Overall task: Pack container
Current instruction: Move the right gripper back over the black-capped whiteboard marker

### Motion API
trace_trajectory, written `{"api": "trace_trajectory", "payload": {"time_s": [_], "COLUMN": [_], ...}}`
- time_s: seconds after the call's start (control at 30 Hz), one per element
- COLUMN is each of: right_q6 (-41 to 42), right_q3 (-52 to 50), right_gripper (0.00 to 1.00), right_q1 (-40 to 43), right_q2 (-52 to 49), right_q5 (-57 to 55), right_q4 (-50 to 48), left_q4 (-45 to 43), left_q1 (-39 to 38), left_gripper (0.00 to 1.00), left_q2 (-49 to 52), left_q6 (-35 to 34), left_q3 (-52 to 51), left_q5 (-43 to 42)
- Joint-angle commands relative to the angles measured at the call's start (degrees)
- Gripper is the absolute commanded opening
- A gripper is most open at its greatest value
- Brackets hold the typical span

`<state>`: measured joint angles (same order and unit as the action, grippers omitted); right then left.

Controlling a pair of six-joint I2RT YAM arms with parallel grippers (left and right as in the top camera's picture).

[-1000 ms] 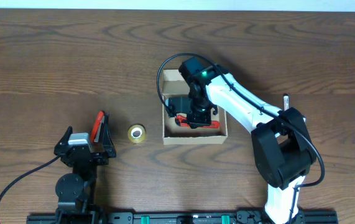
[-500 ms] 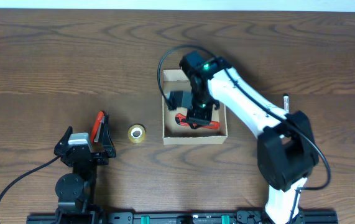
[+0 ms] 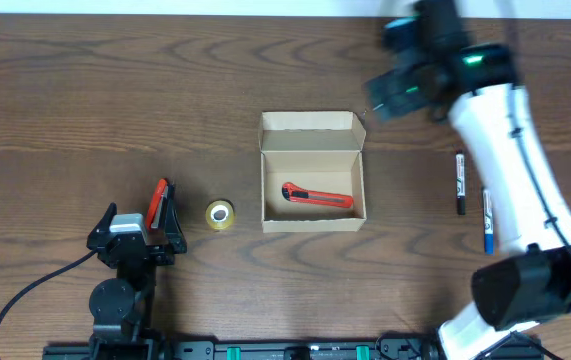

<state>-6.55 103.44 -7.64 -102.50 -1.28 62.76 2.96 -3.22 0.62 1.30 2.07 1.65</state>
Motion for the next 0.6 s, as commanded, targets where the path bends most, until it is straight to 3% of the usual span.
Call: {"api": "trace_trajectory", "payload": {"time_s": [0.0,0.27,0.57], "right_q6": [9.68,7.65,6.05], "right_q3": [0.63,-1.79,-21.35], "right_gripper": [0.99,0.99,0.99], "right_q1": [8.44,18.99,19.02], "right_q2": [0.37,1.55,1.55], "right_q5": [-1.77,0.22,0.24], "right_q4": [1.33,7.13,-2.82], "left_q4": [1.25,1.25,1.25], "left_q1": [-0.17,-0.17,-0.17], "left_gripper": [0.95,0.95,0.96], "left_q2": [-0.37,-0.37,-0.37], "left_q6": [-0.07,-0.07,-0.07], "left_q3": [-1.79,-1.79,-1.79], "left_q5": [-0.24,-0.24,-0.22]}}
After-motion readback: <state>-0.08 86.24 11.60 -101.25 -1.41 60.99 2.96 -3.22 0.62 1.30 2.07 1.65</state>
